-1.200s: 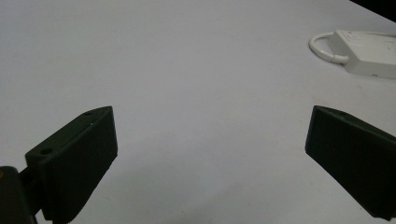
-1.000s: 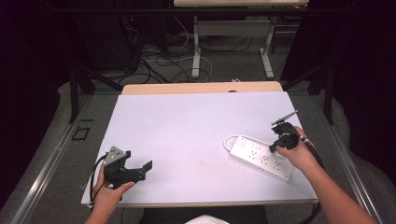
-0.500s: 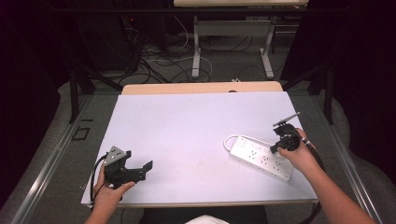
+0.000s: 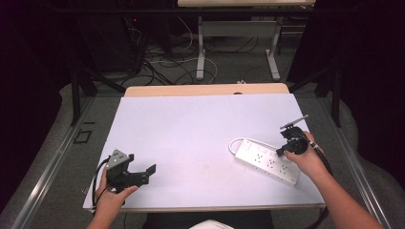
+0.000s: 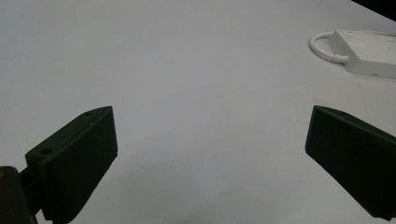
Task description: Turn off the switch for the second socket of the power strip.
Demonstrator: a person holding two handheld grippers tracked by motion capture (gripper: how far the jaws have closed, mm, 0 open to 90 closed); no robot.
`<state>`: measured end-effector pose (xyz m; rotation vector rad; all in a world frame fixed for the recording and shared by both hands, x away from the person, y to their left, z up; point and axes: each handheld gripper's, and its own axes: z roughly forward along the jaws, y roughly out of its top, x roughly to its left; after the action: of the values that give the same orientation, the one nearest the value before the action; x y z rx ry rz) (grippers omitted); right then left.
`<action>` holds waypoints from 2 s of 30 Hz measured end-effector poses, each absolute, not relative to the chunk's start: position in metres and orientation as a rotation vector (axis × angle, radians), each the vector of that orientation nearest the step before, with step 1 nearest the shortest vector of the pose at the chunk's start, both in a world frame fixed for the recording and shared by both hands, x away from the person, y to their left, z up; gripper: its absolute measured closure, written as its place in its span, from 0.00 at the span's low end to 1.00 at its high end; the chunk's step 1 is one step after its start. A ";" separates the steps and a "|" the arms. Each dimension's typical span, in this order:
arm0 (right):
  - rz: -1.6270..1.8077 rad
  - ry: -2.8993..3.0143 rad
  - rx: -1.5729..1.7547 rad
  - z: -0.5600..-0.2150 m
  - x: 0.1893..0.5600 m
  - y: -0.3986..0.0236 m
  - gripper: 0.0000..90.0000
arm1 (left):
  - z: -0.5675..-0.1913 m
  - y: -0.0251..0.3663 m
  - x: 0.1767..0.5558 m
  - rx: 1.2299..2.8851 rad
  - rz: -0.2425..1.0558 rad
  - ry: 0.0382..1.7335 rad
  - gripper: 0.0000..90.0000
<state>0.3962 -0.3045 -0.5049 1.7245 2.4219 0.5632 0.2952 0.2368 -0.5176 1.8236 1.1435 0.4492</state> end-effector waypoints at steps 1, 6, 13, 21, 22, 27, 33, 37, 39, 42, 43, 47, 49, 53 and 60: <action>0.578 2.418 1.715 -0.505 0.396 -0.305 0.95 | -0.518 0.237 0.295 1.823 0.449 1.144 0.02; 0.599 2.399 1.734 -0.501 0.395 -0.303 0.91 | -0.518 0.237 0.296 1.822 0.449 1.148 0.02; 0.637 2.400 1.690 -0.501 0.394 -0.302 0.84 | -0.518 0.237 0.295 1.821 0.451 1.151 0.02; 0.703 2.384 1.640 -0.499 0.393 -0.298 0.75 | -0.518 0.237 0.295 1.820 0.454 1.150 0.02; 0.703 2.384 1.640 -0.499 0.393 -0.298 0.75 | -0.518 0.237 0.295 1.820 0.455 1.149 0.02; 0.700 2.387 1.604 -0.496 0.393 -0.296 0.70 | -0.518 0.238 0.295 1.821 0.452 1.150 0.02; 0.737 2.384 1.561 -0.493 0.391 -0.294 0.62 | -0.518 0.237 0.295 1.821 0.456 1.150 0.02; 0.754 2.380 1.532 -0.492 0.391 -0.292 0.56 | -0.518 0.237 0.295 1.821 0.458 1.151 0.02; 0.767 2.375 1.536 -0.491 0.391 -0.290 0.55 | -0.519 0.237 0.295 1.817 0.458 1.152 0.02; 0.770 2.374 1.510 -0.490 0.390 -0.290 0.52 | -0.518 0.237 0.295 1.823 0.454 1.150 0.02; 0.770 2.374 1.510 -0.490 0.390 -0.290 0.52 | -0.518 0.237 0.295 1.823 0.455 1.150 0.02; 0.771 2.366 1.501 -0.488 0.390 -0.287 0.51 | -0.519 0.237 0.295 1.821 0.456 1.150 0.02; 0.787 2.358 1.489 -0.487 0.389 -0.286 0.48 | -0.518 0.237 0.295 1.821 0.455 1.150 0.02; 0.792 2.341 1.461 -0.485 0.388 -0.283 0.44 | -0.519 0.237 0.295 1.821 0.454 1.150 0.02; 0.818 2.319 1.410 -0.479 0.387 -0.280 0.40 | -0.519 0.237 0.295 1.815 0.458 1.150 0.02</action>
<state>0.3867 -0.2800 -0.4789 1.4100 2.3190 0.8180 0.2954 0.2365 -0.5190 1.8152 1.1501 0.4584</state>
